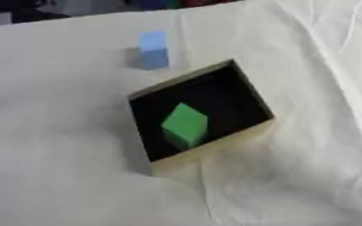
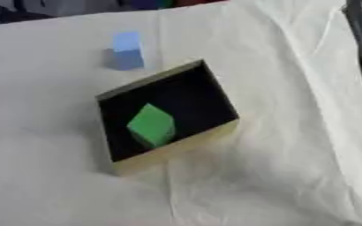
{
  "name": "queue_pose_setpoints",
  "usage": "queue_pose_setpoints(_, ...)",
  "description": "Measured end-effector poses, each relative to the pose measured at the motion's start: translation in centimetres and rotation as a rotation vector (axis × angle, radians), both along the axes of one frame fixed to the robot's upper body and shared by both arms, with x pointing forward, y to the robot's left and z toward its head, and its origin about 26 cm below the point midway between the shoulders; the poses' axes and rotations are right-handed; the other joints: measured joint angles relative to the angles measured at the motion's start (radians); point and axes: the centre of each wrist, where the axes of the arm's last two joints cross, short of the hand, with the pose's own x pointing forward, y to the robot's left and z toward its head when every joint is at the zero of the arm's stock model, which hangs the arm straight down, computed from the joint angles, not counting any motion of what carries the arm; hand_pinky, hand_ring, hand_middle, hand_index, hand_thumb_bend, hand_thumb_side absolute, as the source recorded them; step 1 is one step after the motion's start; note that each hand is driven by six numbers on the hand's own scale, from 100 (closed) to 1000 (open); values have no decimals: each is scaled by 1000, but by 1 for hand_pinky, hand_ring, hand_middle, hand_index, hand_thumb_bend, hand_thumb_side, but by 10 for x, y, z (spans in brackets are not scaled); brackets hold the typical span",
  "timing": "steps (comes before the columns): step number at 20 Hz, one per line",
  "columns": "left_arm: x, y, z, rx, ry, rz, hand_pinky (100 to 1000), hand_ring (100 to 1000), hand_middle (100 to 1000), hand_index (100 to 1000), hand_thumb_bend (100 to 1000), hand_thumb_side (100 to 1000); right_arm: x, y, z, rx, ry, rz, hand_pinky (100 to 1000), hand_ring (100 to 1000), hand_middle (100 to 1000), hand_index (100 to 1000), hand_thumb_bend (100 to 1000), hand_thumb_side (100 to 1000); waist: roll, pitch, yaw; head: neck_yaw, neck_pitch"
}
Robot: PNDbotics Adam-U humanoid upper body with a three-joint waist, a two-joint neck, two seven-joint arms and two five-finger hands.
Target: Pick up objects on the table and place them in the box.
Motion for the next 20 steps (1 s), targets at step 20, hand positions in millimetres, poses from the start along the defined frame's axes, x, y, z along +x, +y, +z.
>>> queue_pose_setpoints(20,89,-53,-20,245,399,36,881,870,868,989,682,572,-2,2,-1,78,6,21,834,768,711,946,100,858,-5,8,-28,12,-14)
